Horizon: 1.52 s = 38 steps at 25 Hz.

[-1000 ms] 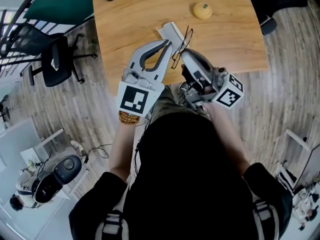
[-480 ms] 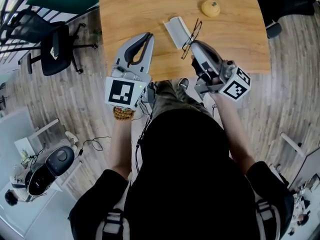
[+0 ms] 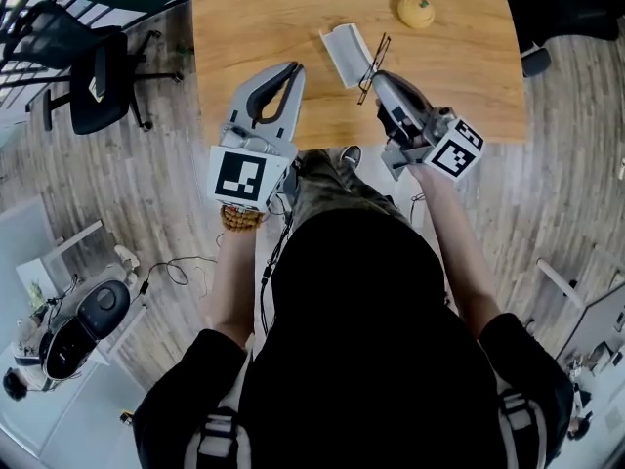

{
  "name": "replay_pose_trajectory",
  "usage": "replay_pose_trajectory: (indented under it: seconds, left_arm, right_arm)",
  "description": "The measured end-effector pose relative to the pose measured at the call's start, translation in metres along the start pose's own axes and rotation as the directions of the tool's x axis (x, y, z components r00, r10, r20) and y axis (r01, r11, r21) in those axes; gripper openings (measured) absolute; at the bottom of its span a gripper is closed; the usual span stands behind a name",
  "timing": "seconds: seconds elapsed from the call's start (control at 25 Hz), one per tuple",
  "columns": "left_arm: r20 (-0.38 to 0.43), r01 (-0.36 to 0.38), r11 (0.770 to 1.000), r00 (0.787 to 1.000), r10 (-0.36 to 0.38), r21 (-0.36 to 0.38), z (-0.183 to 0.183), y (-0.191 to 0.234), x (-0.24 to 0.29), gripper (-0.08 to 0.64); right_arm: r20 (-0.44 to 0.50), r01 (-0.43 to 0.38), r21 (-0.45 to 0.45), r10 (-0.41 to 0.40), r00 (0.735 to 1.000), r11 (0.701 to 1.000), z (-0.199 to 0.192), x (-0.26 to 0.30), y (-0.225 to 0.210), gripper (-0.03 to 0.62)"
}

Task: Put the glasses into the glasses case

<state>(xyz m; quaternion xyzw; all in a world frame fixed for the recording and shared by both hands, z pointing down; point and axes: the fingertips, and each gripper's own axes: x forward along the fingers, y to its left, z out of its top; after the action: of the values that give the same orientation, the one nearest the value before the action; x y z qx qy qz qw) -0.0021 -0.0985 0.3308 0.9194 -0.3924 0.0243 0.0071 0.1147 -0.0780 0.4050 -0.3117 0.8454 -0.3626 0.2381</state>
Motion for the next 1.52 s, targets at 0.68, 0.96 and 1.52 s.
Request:
replay_pose_trajectory:
  seconds: [0.68, 0.96, 1.52]
  left_arm:
    - [-0.035, -0.014, 1.000, 0.999, 0.014, -0.004, -0.011, 0.018, -0.004, 0.032]
    - [-0.059, -0.018, 1.000, 0.998, 0.017, -0.014, -0.021, 0.027, -0.002, 0.032]
    - [-0.070, -0.032, 0.999, 0.997, 0.031, -0.007, -0.025, 0.038, -0.001, 0.032]
  right_arm:
    - [-0.150, 0.105, 0.023, -0.100, 0.984, 0.994, -0.030, 0.019, -0.086, 0.015]
    - [-0.202, 0.162, 0.024, -0.154, 0.967, 0.986, -0.044, 0.025, -0.123, 0.015]
    - [-0.355, 0.262, -0.055, -0.264, 0.897, 0.963, -0.072, 0.023, -0.169, 0.015]
